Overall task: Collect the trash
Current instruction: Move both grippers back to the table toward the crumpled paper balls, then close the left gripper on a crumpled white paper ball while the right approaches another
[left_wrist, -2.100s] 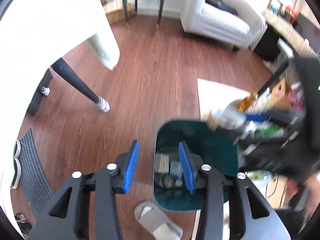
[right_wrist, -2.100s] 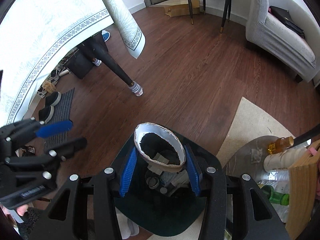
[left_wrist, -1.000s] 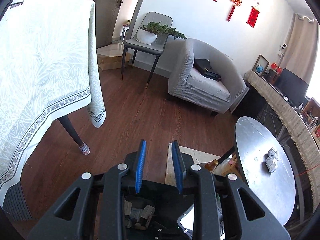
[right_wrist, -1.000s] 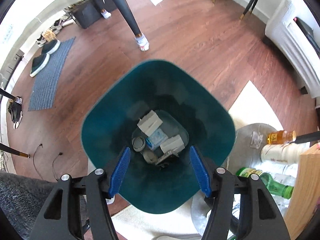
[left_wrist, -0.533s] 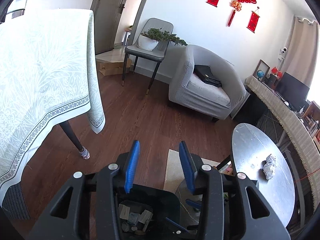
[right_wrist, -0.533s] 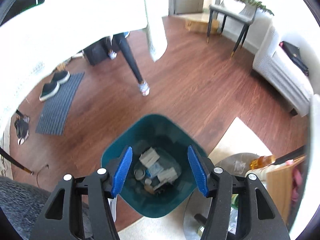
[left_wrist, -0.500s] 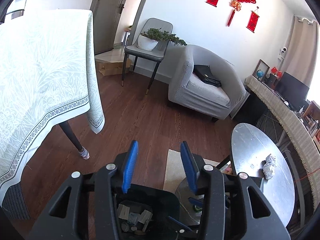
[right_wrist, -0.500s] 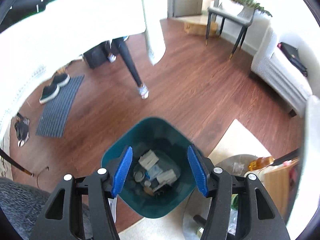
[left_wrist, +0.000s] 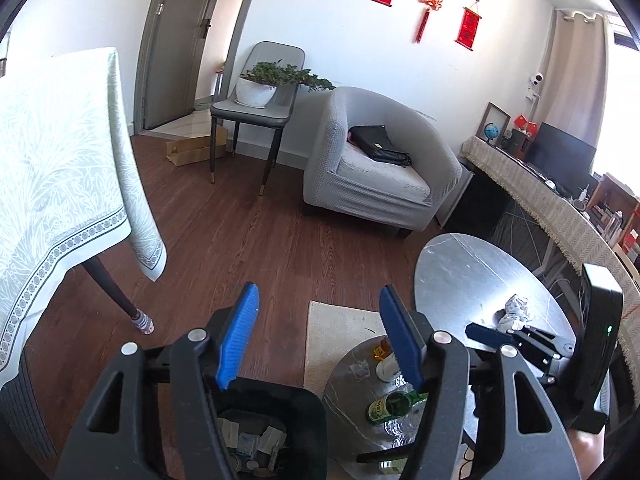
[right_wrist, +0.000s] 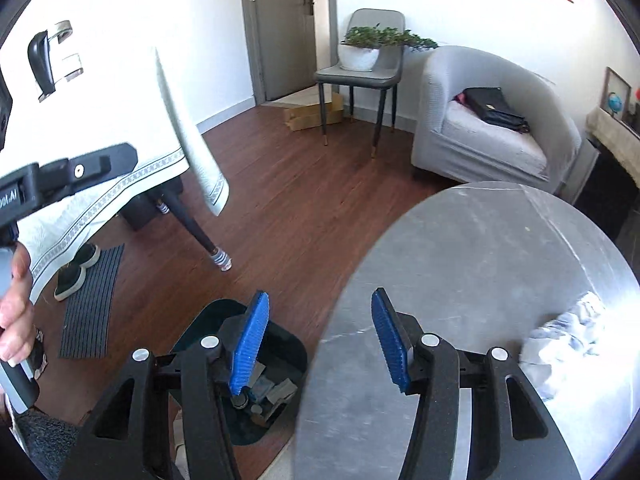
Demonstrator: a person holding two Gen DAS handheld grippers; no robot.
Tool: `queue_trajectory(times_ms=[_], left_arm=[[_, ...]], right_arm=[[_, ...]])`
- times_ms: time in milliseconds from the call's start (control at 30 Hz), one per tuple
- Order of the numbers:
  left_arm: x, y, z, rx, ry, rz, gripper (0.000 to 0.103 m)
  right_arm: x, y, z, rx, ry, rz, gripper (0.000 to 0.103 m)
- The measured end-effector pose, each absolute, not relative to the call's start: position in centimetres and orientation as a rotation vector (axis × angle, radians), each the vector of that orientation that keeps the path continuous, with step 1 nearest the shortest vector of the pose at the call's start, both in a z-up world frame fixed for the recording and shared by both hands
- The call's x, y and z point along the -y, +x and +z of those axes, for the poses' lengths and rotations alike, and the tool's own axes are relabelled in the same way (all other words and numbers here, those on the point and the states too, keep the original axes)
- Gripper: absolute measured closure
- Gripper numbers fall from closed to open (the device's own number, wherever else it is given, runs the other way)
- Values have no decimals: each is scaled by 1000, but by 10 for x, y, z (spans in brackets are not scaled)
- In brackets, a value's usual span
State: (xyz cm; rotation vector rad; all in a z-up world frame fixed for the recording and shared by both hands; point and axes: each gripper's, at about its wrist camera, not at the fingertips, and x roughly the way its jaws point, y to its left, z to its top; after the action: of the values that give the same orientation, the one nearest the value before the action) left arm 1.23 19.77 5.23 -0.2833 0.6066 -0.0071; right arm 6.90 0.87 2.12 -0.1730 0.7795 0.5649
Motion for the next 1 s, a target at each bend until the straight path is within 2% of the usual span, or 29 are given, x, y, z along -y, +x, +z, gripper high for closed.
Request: queue_trajectory(times_ms=[400,567,667,867,933,1000], left_arm=[[-101,35,43,-646,-161,-163,25],[-64,47,34,-671,-104,-216,25],[-42,53,27,-687,-63,-239,23],[-1,64,16,-711,2,-293,22],[10,68,13,-718,15,-313,22],[21,71,10,-726,25,-331,22]], right_arm=[[96,79,37,-744,-53,382,48],[129,83,34,-750,-25,345,40],[152,85,32,-745,4,321,31],[191,89,23,-770,96,287,27],[202,90,23,-769,127,278,20],[210,93,22,-774,156,274,19]])
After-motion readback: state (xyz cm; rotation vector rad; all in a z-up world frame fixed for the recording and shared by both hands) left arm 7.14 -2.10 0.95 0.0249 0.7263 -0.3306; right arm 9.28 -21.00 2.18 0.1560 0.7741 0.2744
